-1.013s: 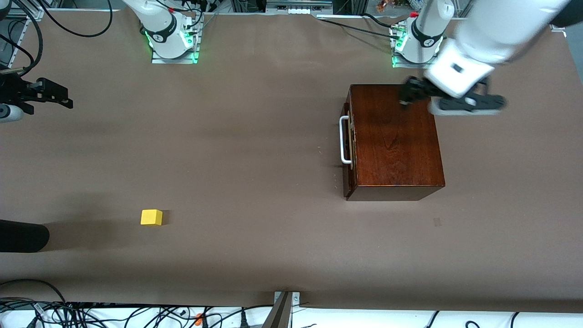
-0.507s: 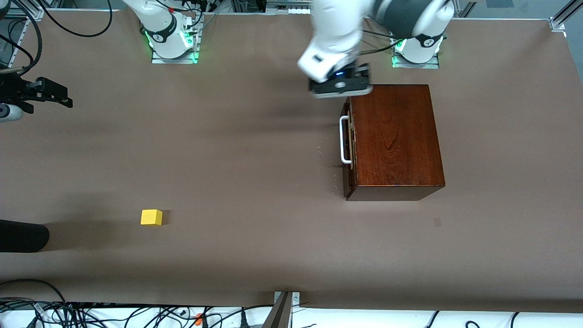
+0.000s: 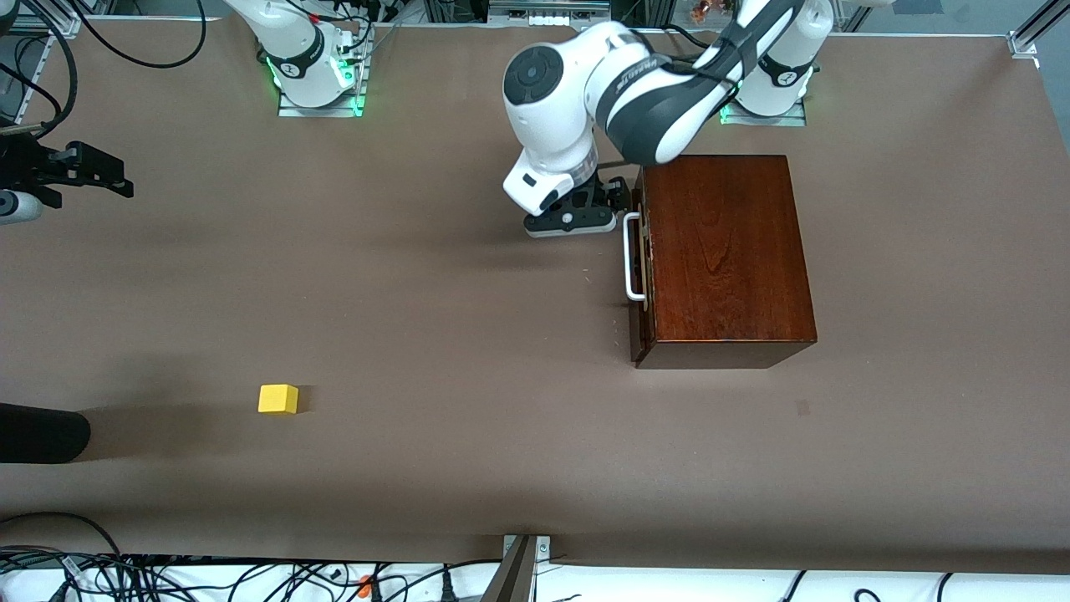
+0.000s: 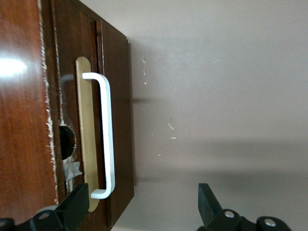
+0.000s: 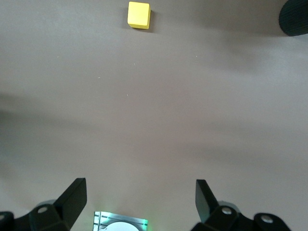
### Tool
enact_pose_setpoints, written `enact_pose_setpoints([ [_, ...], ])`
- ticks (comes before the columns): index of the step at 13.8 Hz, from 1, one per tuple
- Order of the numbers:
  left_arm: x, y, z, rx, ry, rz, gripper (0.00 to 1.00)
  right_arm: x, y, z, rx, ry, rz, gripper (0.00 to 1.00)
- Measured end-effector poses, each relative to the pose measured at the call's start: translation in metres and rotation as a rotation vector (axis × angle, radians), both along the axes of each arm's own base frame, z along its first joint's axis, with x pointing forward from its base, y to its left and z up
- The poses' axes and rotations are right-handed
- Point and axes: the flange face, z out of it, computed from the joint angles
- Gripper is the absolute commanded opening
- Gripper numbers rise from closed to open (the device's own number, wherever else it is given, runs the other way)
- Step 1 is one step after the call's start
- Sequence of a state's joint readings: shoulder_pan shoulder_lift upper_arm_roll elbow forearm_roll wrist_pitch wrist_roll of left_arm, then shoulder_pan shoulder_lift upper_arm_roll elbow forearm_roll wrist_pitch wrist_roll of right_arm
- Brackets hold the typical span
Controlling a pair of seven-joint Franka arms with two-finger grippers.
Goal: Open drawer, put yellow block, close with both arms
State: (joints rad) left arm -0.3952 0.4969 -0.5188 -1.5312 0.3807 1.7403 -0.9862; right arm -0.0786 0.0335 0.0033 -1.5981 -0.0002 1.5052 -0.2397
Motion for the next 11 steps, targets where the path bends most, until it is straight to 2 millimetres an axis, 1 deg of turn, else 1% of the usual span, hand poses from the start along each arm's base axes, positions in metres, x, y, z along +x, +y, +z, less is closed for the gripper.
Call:
enact_pose_setpoints([
  [3,-0.013,0.007,-0.034,0.062,0.009,-0.040,1.00,0.000,0.000,0.000,0.000,0.000,0.000,1.00],
  [5,-0.020,0.009,-0.049,0.080,0.016,-0.057,1.00,0.000,0.000,0.000,0.000,0.000,0.000,1.00],
  [7,-0.024,0.010,-0.059,0.078,0.019,-0.066,1.00,0.000,0.000,0.000,0.000,0.000,0.000,1.00],
  [11,-0.026,0.014,-0.072,0.090,0.020,-0.076,1.00,0.000,0.000,0.000,0.000,0.001,0.000,1.00],
])
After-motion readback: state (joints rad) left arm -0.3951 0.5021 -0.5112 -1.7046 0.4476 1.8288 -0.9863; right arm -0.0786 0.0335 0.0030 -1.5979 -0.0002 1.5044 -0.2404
